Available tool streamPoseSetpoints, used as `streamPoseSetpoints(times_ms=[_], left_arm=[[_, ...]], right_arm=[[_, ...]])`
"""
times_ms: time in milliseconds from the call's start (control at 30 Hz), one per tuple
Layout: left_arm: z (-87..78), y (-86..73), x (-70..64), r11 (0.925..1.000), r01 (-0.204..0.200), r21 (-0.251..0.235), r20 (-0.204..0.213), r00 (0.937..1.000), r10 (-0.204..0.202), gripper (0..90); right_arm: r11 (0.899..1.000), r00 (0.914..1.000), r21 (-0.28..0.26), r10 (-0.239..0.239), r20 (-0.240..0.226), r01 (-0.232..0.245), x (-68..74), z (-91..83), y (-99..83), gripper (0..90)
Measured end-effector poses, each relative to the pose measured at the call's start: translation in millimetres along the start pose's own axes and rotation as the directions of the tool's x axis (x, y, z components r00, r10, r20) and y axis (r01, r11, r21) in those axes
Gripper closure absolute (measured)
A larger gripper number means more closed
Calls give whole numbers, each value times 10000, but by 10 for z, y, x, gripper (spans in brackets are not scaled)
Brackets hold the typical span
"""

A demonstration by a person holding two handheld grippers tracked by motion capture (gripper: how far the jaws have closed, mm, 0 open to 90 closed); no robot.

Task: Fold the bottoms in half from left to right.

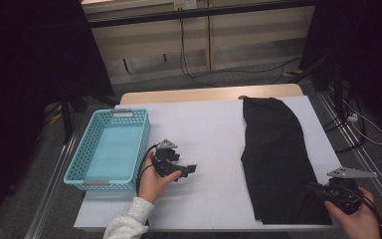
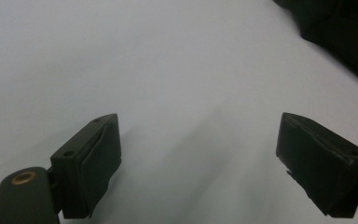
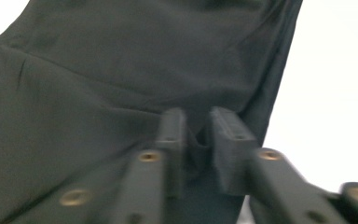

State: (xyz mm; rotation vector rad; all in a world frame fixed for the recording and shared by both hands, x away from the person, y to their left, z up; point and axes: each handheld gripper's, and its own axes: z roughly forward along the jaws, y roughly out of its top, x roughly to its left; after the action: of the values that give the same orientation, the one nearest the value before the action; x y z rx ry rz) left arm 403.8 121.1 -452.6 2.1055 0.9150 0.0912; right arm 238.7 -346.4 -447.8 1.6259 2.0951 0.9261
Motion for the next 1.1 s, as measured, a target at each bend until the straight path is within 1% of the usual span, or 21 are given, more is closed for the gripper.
streamPoseSetpoints(times_ms=[33, 100, 267, 300, 333, 367, 400, 433, 467, 500, 533, 567, 600, 700, 733, 767, 833, 1000, 1100], left_arm=[[1, 0, -1, 10000, 2, 4, 4, 10000, -2, 139], [0, 0, -2, 10000, -16, -2, -17, 10000, 16, 140], [-8, -1, 8, 10000, 15, -25, -27, 10000, -15, 140], [-9, -2, 8, 10000, 52, -1, -17, 10000, -52, 140], [-9, -1, 9, 10000, 17, -8, -48, 10000, -17, 140], [-8, 0, 5, 10000, 8, -31, -28, 10000, -8, 140], [-10, 2, 6, 10000, -48, -6, -13, 10000, 48, 140], [-6, 2, 2, 10000, -40, -47, -52, 10000, 39, 140], [-5, 2, 1, 10000, -46, -57, -74, 10000, 46, 140], [-7, 2, 5, 10000, -50, -35, -60, 10000, 50, 140], [-8, 2, 8, 10000, -26, -12, -45, 10000, 26, 140], [-5, 0, 10, 10000, 10, 9, -39, 10000, -10, 140], [-2, -2, 13, 10000, 31, 35, -32, 10000, -30, 139], [-6, -1, 16, 10000, -14, 39, -51, 10000, 15, 138], [-8, -2, 13, 10000, 23, 25, -33, 10000, -22, 137], [-13, -4, 15, 10000, -9, 20, -32, 10000, 9, 136], [-22, -11, 18, 10000, -38, 20, -57, 10000, 38, 135], [-48, -20, 31, 10000, 35, -31, -102, 9999, -35, 132], [-48, -18, 29, 10000, 5, -16, -102, 9999, -5, 132]], right_arm=[[10000, 9999, -26, -85, -85, 85, 1, 4, 20, 873], [10000, 9998, -1, -76, -168, 76, -5, -12, 48, 880], [9998, 9998, -186, -114, -189, 110, -44, -173, 46, 884], [9999, 9998, -106, -138, -107, 137, -61, -185, 32, 883], [9998, 9997, 46, -212, 128, 211, -78, -187, 17, 883], [9998, 9996, 76, -189, 215, 187, -96, -179, 6, 881], [9999, 9999, 25, -117, 109, 116, -109, -166, -2, 850], [9999, 9999, -25, -140, 55, 140, -111, -145, -6, 762], [9997, 9996, -60, -218, 199, 219, -101, -124, -7, 707], [9992, 9986, 17, -405, 343, 405, -86, -107, -4, 700], [9985, 9975, 101, -536, 454, 532, -68, -92, 7, 654], [9984, 9972, 42, -560, 489, 559, -54, -79, 28, 596], [9988, 9978, -82, -473, 474, 478, -38, -71, 56, 559], [9982, 9986, -393, -442, 302, 454, -6, -27, 159, 466], [9977, 9985, -481, -466, 285, 479, 6, -7, 195, 453], [9975, 9988, -522, -460, 184, 469, 19, 16, 232, 444], [9966, 9987, -644, -502, 131, 509, 52, 70, 302, 413], [9963, 9988, -719, -465, 133, 473, 115, 225, 454, 362], [9964, 9990, -730, -434, 112, 441, 156, 327, 546, 352]])
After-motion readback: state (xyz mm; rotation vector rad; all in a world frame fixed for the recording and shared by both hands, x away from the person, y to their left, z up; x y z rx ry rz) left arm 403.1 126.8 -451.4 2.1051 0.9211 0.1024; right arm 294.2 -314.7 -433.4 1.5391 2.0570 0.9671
